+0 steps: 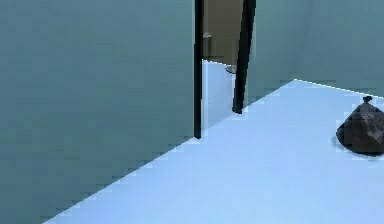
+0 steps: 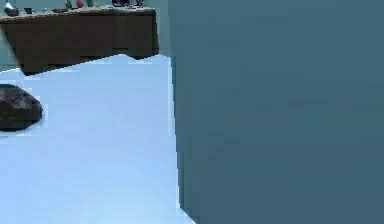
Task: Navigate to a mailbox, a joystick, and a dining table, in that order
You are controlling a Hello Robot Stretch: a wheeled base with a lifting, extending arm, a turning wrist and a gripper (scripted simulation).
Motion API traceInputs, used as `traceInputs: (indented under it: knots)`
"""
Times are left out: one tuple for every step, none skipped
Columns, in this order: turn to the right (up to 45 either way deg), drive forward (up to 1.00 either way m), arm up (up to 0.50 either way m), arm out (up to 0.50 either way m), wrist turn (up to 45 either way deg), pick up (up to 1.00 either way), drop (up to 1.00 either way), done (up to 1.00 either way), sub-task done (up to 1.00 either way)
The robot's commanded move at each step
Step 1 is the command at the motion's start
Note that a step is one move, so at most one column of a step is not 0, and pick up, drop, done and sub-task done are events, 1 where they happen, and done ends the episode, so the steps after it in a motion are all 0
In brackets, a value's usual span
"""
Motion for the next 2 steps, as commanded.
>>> traceInputs:
  knots:
    - [42.0, 0.00, 0.00, 0.00, 0.0, 0.00, 0.00, 0.00, 0.00]
    - [0.0, 1.00, 0.00, 0.00, 0.0, 0.00, 0.00, 0.00, 0.00]
